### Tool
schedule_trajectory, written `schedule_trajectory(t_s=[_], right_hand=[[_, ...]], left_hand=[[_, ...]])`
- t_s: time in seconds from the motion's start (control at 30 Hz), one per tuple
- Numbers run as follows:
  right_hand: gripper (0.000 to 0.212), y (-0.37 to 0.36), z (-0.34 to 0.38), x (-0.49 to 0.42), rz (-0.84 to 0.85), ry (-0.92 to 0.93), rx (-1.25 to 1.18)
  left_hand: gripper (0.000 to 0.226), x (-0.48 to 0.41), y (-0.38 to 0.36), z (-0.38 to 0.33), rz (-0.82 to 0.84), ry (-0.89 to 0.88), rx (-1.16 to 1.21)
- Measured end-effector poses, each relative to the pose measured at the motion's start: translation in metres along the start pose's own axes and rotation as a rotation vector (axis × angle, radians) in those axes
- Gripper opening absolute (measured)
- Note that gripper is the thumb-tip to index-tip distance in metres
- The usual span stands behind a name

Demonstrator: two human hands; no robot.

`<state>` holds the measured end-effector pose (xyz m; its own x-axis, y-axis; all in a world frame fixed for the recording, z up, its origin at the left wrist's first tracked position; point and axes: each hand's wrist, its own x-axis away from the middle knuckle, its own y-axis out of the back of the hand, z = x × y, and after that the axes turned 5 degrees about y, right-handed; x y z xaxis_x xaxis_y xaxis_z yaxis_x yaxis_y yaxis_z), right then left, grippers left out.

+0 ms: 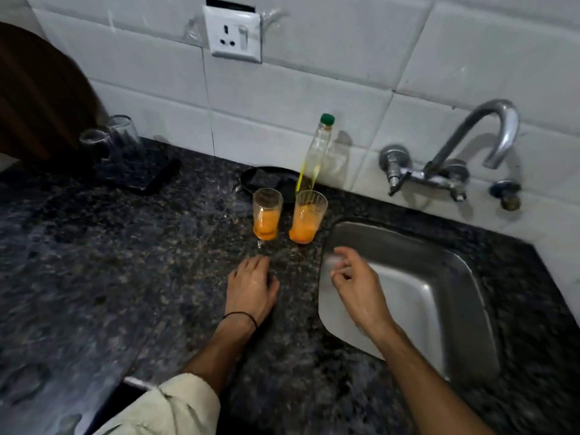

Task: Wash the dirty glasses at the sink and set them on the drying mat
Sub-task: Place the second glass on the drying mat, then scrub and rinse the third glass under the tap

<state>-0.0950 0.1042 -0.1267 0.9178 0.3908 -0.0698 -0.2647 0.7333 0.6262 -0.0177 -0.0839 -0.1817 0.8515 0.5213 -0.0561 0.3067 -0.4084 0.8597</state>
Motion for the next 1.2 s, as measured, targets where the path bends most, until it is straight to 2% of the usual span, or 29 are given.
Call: schedule_trajectory(t_s=[0.1, 0.2, 0.3, 0.37, 0.47, 0.63, 0.83, 0.93, 1.03, 1.13, 1.2], right_hand=[[0.062, 0.002, 0.009, -0.025, 0.035, 0.104, 0.103], [0.073, -0.006, 0.018, -0.065, 0.059, 0.169, 0.161], [0.063, -0.022, 0.024, -0.097, 0.092, 0.118, 0.204], [0.048, -0.031, 0.027, -0.109, 0.097, 0.073, 0.182], [0.023, -0.037, 0.029, -0.112, 0.008, 0.068, 0.137], [0.021, -0.032, 0.013, -0.099, -0.122, 0.092, 0.140], [0.027, 0.008, -0.022, -0.059, -0.222, -0.033, 0.149], [0.028, 0.034, -0.033, -0.043, -0.264, -0.099, 0.183], [0.027, 0.061, -0.043, -0.036, -0.288, -0.159, 0.210], [0.026, 0.089, -0.046, -0.035, -0.310, -0.178, 0.222], [0.025, 0.107, -0.047, -0.035, -0.319, -0.178, 0.223]], left_hand=[[0.058, -0.015, -0.014, -0.006, 0.104, -0.010, -0.076], [0.062, -0.029, -0.023, -0.009, 0.208, -0.013, -0.130], [0.060, -0.031, -0.032, -0.011, 0.279, -0.010, -0.154], [0.060, -0.028, -0.037, -0.008, 0.273, -0.021, -0.167], [0.059, -0.024, -0.044, 0.001, 0.240, -0.043, -0.152], [0.069, -0.024, -0.049, 0.006, 0.210, -0.067, -0.136], [0.049, -0.026, -0.041, -0.010, 0.146, -0.036, -0.016], [0.044, -0.038, -0.041, -0.038, 0.118, -0.102, 0.180], [0.041, -0.064, -0.036, -0.087, 0.188, -0.155, 0.438], [0.039, -0.098, -0.026, -0.156, 0.197, -0.198, 0.481], [0.038, -0.120, -0.023, -0.207, 0.187, -0.235, 0.419]])
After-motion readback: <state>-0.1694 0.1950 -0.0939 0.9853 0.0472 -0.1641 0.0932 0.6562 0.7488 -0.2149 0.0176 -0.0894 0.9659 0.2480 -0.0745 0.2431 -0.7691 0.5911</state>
